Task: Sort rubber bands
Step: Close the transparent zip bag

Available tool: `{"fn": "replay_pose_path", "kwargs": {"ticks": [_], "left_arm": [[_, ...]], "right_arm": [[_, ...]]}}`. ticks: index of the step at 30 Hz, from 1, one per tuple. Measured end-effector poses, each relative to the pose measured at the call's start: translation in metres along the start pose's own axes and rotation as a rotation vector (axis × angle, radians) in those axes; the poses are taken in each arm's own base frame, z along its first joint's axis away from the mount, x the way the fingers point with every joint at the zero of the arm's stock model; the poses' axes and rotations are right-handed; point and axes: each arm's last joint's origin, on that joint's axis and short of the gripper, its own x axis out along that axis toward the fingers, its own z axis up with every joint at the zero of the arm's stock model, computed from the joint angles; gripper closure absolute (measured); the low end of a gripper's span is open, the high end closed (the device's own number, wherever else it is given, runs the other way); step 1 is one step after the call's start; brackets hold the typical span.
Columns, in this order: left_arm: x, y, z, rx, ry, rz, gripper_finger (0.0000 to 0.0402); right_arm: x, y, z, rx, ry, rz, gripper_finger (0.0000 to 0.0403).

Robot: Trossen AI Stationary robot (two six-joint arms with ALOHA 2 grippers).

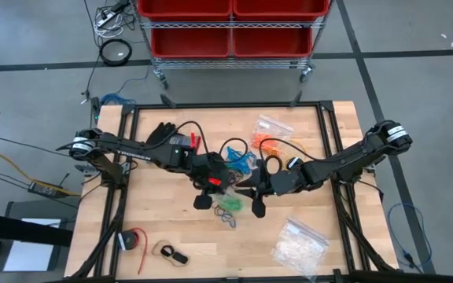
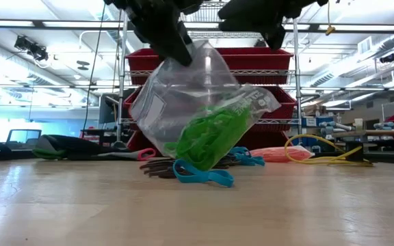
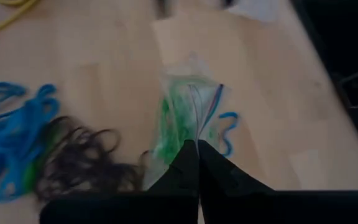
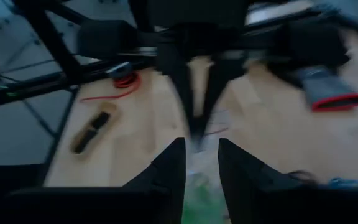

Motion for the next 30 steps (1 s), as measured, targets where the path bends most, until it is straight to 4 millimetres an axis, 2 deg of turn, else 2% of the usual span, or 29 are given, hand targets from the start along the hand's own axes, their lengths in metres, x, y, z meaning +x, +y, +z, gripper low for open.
{"fn": "replay_pose_path", "kwargs": {"ticks": [5,10,30], "left_arm": [[0.001,-0.002,0.002,0.013,-0.017,0.055,0.0401],[0.001,-0.006,0.006,0.031,-0.056,0.069,0.0401],[0.002,-0.007,0.009,0.035,-0.077,0.113,0.0401]], "right_arm": [[0.002,0.001,-0.002,0.063,0.023,0.038,0.0318],[0.008,0.003,-0.008,0.056,0.041,0.038,0.0319],[0.006,0.007,-0.010,0.046,0.034,0.013,0.0321]]}}
